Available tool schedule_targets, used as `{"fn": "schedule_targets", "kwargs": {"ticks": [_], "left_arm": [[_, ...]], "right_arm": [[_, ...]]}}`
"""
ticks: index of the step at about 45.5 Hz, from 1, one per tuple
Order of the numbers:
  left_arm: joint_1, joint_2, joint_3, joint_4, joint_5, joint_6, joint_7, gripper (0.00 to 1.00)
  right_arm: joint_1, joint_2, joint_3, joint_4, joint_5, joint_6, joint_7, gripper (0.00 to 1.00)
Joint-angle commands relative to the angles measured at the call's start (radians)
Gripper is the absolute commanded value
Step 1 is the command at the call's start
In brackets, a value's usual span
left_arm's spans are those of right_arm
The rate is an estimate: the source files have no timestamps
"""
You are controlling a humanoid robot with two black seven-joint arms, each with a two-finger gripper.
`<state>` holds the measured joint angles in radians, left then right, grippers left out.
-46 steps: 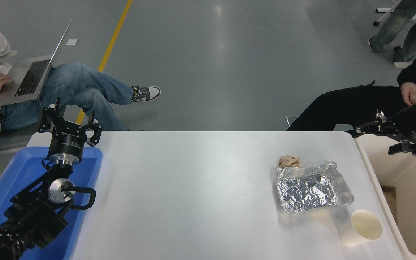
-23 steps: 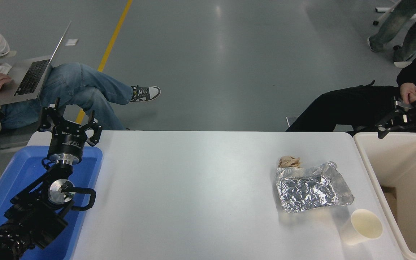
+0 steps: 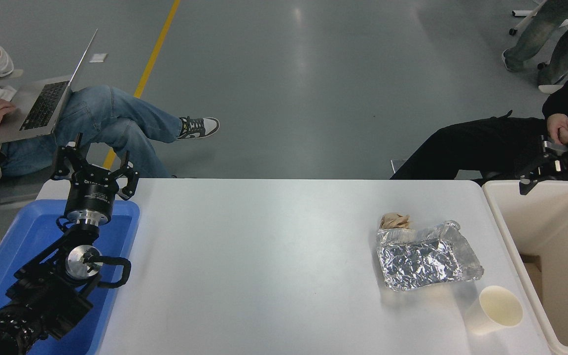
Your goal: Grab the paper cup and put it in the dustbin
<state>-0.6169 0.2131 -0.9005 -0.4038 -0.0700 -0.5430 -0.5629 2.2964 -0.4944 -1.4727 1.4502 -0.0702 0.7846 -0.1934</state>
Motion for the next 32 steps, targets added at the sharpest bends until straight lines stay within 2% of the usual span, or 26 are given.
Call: {"fn": "schedule_targets", "kwargs": {"ticks": [1, 15, 25, 32], "left_arm": [[-0.001, 0.0, 0.0, 0.0, -0.001, 0.0, 0.0, 0.99], [0.0, 0.0, 0.0, -0.001, -0.001, 0.0, 0.0, 0.99], [0.0, 0.0, 0.0, -0.001, 0.001, 0.0, 0.0, 0.99], [0.0, 0.0, -0.001, -0.001, 0.001, 0.0, 0.0, 0.99]], "right_arm": [[-0.228, -0.032, 0.012, -0.085, -0.003, -0.022, 0.0, 0.99], [-0.601, -0.052, 0.221, -0.237, -0.033, -0.14, -0.001, 0.97], [-0.719, -0.056, 0.301, -0.241, -0.126, -0.203, 0.0, 0.97], [-0.767, -0.078, 0.324, -0.243, -0.132, -0.261, 0.0, 0.97]]}}
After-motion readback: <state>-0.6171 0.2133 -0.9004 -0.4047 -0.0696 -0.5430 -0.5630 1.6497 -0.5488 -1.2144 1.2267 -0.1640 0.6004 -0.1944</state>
